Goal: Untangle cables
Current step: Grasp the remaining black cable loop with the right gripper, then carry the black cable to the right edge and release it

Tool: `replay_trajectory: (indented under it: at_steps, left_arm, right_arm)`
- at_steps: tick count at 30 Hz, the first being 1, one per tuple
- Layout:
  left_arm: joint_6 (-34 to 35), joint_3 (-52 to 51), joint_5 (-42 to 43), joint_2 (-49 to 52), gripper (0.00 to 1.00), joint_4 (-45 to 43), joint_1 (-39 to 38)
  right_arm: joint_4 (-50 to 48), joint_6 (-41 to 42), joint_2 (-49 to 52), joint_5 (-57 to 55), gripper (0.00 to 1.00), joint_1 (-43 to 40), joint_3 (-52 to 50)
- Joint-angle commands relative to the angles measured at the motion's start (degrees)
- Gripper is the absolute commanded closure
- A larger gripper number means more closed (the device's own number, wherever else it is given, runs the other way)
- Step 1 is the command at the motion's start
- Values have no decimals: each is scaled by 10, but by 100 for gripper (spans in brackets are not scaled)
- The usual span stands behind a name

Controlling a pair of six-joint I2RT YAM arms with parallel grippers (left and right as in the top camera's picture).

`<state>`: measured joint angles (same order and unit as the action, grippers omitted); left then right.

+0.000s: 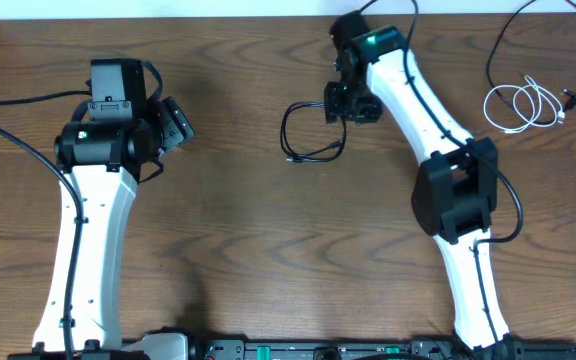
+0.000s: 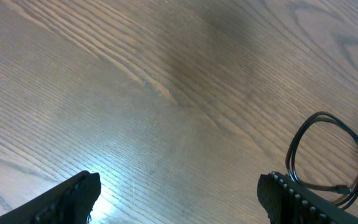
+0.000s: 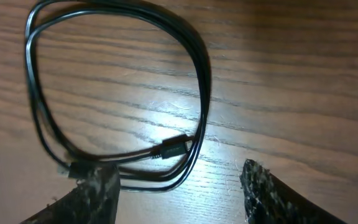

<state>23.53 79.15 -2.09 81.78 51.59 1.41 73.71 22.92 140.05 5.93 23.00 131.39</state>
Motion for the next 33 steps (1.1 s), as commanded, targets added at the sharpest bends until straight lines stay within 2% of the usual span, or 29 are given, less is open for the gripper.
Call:
replay_trajectory:
  at_steps: [1,5,10,23,24,27,30,33]
  left_arm:
    - [-4,6,-10,2,14,3,3]
    - [-4,6,-10,2,14,4,3]
    - [-4,6,-10,2,14,4,3]
    - [-4,6,-10,2,14,2,3]
    - [-4,6,-10,2,14,2,3]
    - [-3,6,-10,2,14,2,3]
    - [-4,6,-10,2,14,2,3]
    - [-3,6,-9,2,14,2,3]
  right_arm:
    - [0,64,8,-86,46,23,0]
    - [-4,105,22,-119,51,52,0]
    - [-9,137,37,-120,52,60,-4]
    - [-39,158,37,-114,59,58,-96]
    - [-40,158,37,-114,61,58,-100]
    - [-38,111,37,-113,99,58,-114]
    - [-35,-5,36,-78,99,56,-116]
    - [-24,-59,14,-61,99,44,-112]
